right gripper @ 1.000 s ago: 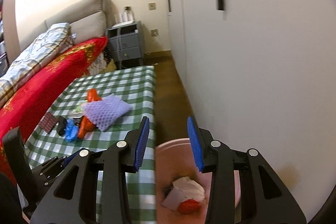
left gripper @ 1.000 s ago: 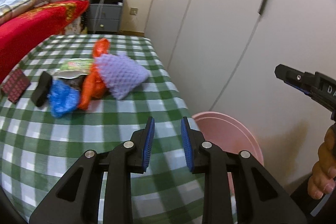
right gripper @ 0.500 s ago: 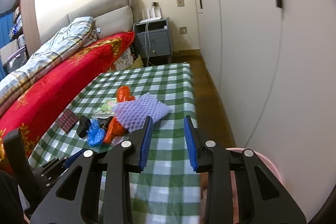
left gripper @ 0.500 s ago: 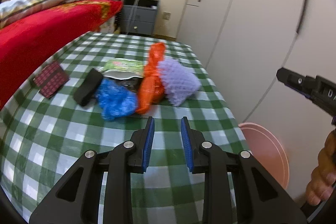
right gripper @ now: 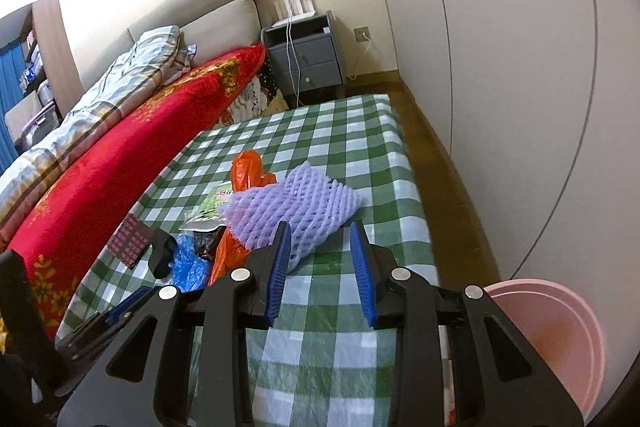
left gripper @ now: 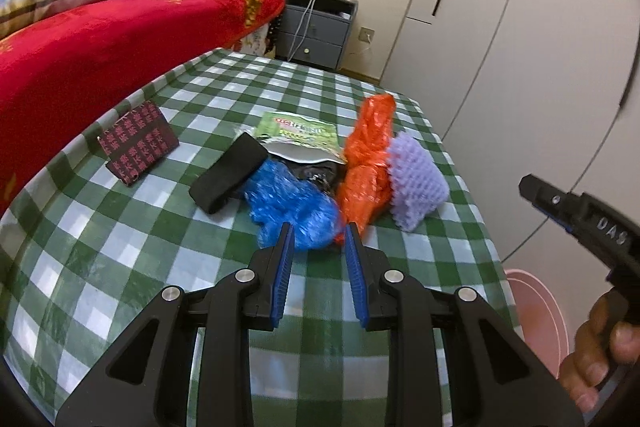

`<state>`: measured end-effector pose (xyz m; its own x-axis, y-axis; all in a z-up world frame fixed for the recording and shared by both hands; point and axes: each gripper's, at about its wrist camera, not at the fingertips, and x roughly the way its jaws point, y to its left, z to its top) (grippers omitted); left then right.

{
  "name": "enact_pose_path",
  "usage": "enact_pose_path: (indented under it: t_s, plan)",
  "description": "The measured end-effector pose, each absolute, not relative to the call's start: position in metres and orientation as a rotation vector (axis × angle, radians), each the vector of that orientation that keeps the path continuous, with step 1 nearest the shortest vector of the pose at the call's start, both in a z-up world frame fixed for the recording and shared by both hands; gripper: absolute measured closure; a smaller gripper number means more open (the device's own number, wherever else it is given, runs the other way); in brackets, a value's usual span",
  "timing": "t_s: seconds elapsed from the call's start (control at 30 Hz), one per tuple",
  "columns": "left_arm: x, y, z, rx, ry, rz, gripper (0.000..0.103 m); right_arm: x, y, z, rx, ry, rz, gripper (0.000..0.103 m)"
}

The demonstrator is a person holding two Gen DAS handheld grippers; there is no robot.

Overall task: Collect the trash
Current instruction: 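Move both open tools back over the remaining trash on the table, then grasp the purple foam net with the right tool while the left grasps the blue bag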

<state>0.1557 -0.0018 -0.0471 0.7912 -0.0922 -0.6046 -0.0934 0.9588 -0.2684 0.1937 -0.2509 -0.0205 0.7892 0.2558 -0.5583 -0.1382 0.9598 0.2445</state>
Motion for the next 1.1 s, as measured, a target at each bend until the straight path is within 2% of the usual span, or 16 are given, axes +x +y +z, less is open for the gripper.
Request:
enact_pose_path:
  t_s: [0.13,0.2,0.23,0.27,0.3,0.4,0.47,0.63,0.83,0.93,1.03,1.1]
  plan:
    - [0.166,0.005,-0.05,-0.302,0.672,0.018,0.077,0.212,-0.243,-0.03,0.209,0.641,0.235,0.07]
    - [0.171,0.007,-0.053,-0.308,0.686,0.027,0.075,0.221,-0.237,-0.034,0.2,0.647,0.251,0.061]
    - [0.173,0.008,-0.054,-0.311,0.691,0.031,0.069,0.226,-0.233,-0.036,0.191,0.651,0.258,0.056]
    - [0.175,0.009,-0.055,-0.315,0.695,0.035,0.064,0.23,-0.229,-0.037,0.178,0.654,0.265,0.048]
    - [0.179,0.01,-0.057,-0.317,0.7,0.039,0.063,0.234,-0.225,-0.039,0.162,0.656,0.269,0.043]
    - [0.186,0.014,-0.061,-0.33,0.718,0.046,0.062,0.246,-0.216,-0.046,0.119,0.664,0.269,0.036]
    - [0.19,0.016,-0.064,-0.342,0.727,0.05,0.057,0.254,-0.212,-0.052,0.109,0.68,0.274,0.034]
    - [0.199,0.025,-0.073,-0.396,0.756,0.048,0.055,0.268,-0.202,-0.06,0.071,0.713,0.289,0.029]
    - [0.204,0.027,-0.081,-0.434,0.793,0.052,0.055,0.272,-0.191,-0.072,0.006,0.752,0.29,0.029]
    - [0.206,0.024,-0.082,-0.418,0.808,0.049,0.055,0.274,-0.191,-0.074,0.011,0.767,0.296,0.034]
    - [0.209,0.021,-0.082,-0.378,0.823,0.051,0.057,0.274,-0.192,-0.076,0.009,0.786,0.303,0.046]
    - [0.21,0.019,-0.082,-0.366,0.833,0.045,0.07,0.275,-0.191,-0.077,0.007,0.793,0.309,0.06]
